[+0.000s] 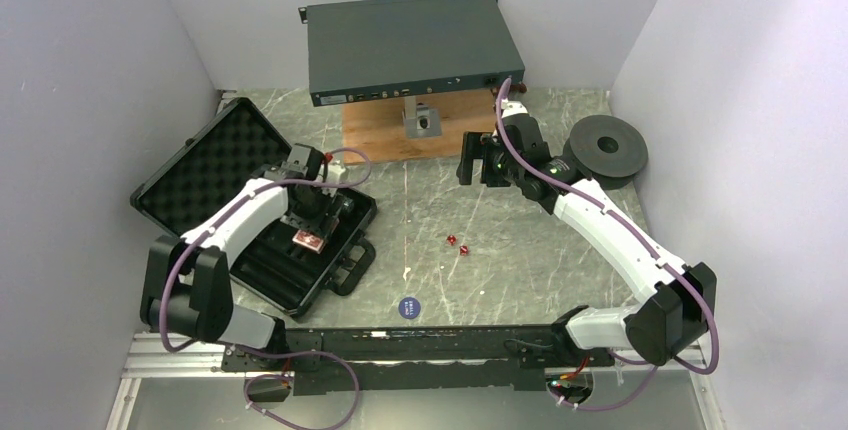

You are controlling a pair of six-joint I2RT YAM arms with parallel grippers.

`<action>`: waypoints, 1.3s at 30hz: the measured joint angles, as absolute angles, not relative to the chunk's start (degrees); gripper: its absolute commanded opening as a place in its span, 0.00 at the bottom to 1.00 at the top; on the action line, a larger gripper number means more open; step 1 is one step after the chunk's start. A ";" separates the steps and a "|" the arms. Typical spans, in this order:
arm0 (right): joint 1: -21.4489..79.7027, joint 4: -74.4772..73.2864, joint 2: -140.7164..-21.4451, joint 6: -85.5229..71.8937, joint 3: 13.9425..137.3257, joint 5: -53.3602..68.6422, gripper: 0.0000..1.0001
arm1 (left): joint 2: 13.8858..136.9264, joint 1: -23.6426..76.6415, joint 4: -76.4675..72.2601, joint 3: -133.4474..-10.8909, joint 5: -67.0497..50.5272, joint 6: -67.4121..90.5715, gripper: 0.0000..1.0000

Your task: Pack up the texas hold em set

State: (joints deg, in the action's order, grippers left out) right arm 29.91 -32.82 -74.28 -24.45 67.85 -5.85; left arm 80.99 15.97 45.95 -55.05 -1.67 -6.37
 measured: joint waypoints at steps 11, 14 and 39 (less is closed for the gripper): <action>29.91 -32.84 -74.48 -24.43 67.85 -5.89 1.00 | 86.35 15.94 46.09 -55.20 -2.61 -6.39 0.12; 29.91 -32.84 -74.48 -24.45 67.85 -5.89 1.00 | 86.35 15.94 46.74 -55.33 -4.05 -6.42 0.20; 29.91 -32.62 -76.36 -25.52 68.75 -1.74 0.97 | 68.60 16.12 48.36 -55.61 -0.05 -4.47 1.00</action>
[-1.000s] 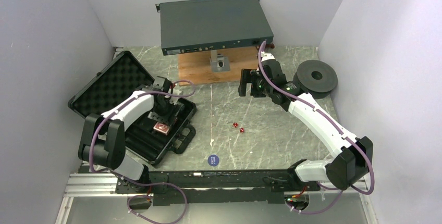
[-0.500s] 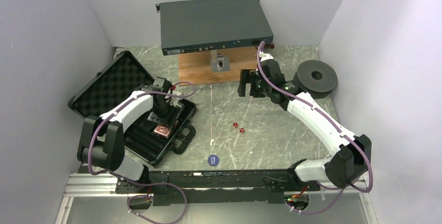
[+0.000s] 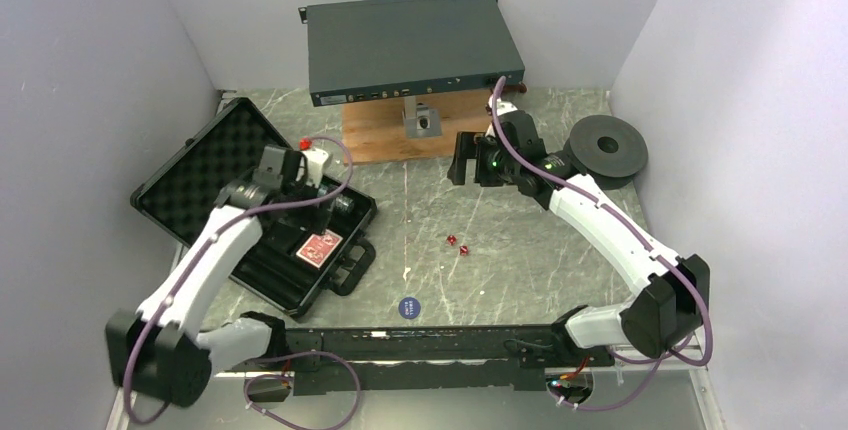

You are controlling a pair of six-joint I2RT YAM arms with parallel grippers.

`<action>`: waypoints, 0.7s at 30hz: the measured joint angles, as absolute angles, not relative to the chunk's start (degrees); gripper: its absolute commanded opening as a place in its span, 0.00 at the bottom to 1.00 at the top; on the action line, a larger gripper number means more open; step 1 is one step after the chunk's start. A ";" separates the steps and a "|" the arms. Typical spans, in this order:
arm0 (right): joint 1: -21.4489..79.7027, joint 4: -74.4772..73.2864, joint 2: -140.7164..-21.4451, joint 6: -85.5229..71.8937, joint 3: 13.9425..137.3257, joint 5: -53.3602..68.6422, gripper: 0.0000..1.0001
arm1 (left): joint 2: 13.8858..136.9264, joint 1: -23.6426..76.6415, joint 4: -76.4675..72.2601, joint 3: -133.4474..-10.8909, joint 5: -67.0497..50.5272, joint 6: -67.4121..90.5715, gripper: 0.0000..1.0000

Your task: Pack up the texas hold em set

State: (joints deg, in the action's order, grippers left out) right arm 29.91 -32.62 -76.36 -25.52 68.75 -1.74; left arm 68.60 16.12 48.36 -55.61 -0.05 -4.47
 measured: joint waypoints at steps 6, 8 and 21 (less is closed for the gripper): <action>31.79 -28.36 -76.73 -25.50 68.79 6.85 0.91 | 46.57 16.12 39.66 -52.05 8.10 0.25 1.00; 33.80 -27.66 -77.67 -25.41 69.54 8.25 0.90 | 38.94 16.12 37.47 -49.50 11.14 2.22 1.00; 48.03 -23.22 -92.27 -25.52 76.97 12.93 0.85 | 11.53 16.12 38.76 -41.34 19.31 11.84 0.98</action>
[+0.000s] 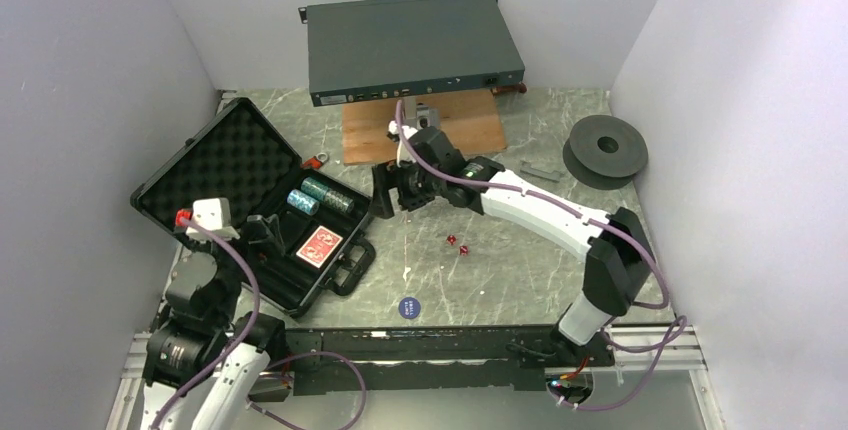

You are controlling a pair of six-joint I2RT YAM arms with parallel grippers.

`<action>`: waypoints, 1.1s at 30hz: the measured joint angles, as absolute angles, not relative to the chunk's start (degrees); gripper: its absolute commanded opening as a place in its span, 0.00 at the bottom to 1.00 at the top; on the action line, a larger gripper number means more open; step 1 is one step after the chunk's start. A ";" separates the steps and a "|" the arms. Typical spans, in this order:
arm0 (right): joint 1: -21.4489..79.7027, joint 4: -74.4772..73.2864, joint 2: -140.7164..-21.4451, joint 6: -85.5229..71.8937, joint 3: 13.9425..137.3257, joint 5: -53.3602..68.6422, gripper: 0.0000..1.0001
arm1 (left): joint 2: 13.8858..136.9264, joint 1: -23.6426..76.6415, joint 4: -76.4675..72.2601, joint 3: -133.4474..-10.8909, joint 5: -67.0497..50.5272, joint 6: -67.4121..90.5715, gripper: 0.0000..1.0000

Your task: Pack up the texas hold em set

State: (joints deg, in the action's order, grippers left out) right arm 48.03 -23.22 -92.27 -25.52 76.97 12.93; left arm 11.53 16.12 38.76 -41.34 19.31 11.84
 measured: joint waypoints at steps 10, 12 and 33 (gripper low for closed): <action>55.59 -17.61 -102.30 -28.84 81.54 17.23 0.67 | 2.07 16.12 41.43 -36.88 20.73 13.89 0.89; 56.88 -16.75 -104.44 -29.28 82.74 17.93 0.58 | 2.02 16.12 41.47 -36.51 20.86 14.15 0.88; 59.83 -11.46 -122.39 -33.39 94.67 26.48 0.00 | 0.56 16.12 42.59 -36.42 23.90 15.79 0.62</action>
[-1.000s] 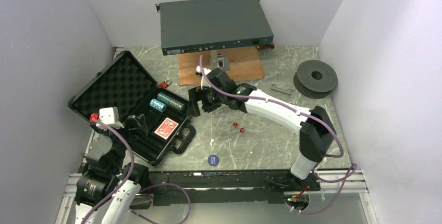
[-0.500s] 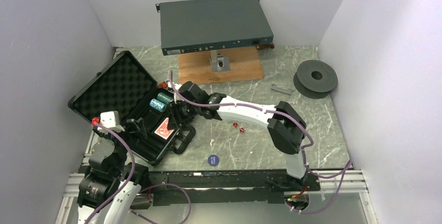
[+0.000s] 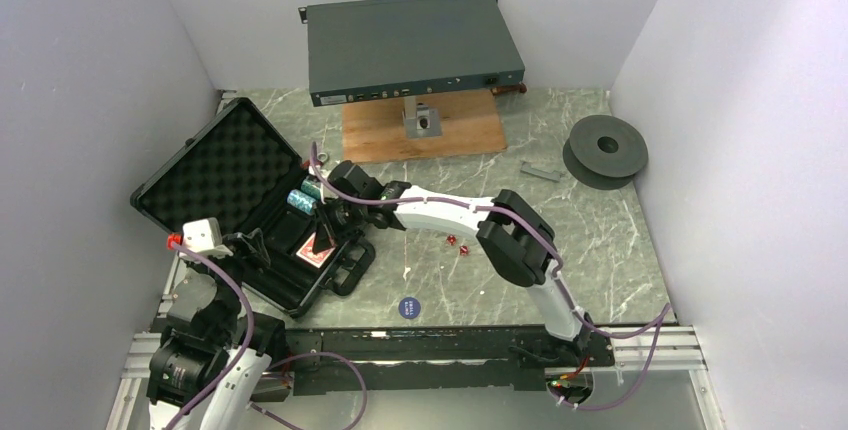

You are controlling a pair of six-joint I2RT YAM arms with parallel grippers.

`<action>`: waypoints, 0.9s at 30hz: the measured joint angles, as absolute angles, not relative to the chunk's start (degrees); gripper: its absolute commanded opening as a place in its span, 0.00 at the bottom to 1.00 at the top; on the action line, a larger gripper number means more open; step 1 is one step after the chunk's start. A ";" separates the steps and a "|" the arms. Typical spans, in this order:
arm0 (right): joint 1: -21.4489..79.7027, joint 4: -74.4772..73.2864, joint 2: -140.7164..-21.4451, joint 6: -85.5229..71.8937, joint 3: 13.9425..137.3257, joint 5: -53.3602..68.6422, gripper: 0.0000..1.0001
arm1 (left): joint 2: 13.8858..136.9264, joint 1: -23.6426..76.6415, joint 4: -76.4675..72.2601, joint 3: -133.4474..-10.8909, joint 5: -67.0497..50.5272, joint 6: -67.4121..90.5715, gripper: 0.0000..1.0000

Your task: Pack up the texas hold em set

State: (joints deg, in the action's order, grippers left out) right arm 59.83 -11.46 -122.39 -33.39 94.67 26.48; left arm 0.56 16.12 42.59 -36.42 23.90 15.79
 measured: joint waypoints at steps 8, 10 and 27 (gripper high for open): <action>59.83 -10.94 -125.99 -34.28 97.36 28.10 0.00 | 0.56 16.12 42.61 -36.42 23.90 15.79 0.61; 59.90 -10.74 -126.74 -34.57 97.91 28.60 0.00 | 0.56 16.12 42.61 -36.42 23.90 15.79 0.61; 60.45 -10.76 -133.84 -35.09 101.54 28.47 0.00 | 0.58 16.12 42.61 -36.23 23.86 15.75 0.61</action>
State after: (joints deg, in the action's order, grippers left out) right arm 60.45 -10.76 -133.84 -35.09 101.54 28.47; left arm 0.58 16.12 42.61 -36.23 23.86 15.75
